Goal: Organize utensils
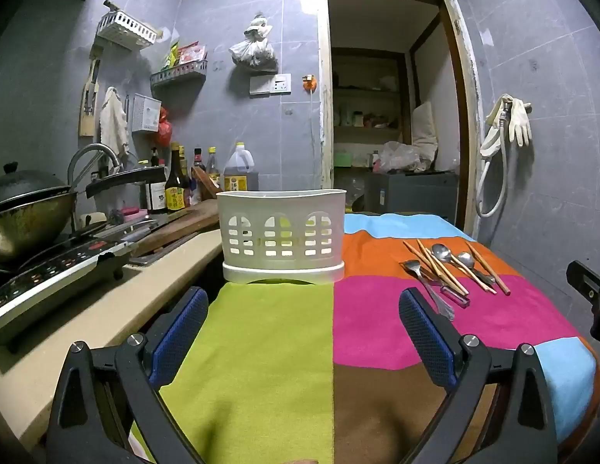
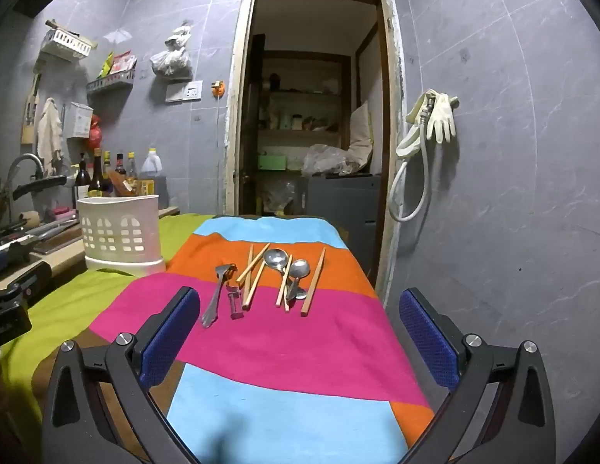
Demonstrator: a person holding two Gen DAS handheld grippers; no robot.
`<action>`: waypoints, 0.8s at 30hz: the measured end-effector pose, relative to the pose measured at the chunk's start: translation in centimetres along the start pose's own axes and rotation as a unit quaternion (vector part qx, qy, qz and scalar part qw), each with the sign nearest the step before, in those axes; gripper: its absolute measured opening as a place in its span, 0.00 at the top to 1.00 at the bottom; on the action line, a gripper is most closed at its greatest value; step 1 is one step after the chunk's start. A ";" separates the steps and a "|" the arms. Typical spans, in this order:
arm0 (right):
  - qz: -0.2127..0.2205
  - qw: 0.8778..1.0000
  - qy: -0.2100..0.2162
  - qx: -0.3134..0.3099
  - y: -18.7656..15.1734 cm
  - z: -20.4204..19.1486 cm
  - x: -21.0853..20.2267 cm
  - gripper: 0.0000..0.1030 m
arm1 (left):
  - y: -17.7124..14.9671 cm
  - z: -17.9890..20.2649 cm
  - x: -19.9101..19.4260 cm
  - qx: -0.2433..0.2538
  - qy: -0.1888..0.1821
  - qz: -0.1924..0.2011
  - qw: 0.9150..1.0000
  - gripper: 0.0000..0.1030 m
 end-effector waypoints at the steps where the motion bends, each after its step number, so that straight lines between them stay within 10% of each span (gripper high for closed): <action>1: 0.002 1.000 0.000 0.001 0.0 0.0 0.0 0.00 | 0.0 0.0 0.0 -0.001 0.000 -0.001 1.000 0.06; 24: 0.000 1.000 0.000 0.001 0.1 -0.1 -0.2 0.00 | 0.4 -0.8 -0.3 -0.005 0.005 0.003 1.000 0.06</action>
Point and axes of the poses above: each gripper's, at about its wrist camera, not at the fingertips, and x roughly the way its jaws point, z to its right, y to its top, the point moved 4 cm from there along x, roughly the way its jaws point, and after that the axes turned 14 degrees about z, right-handed, at the moved point
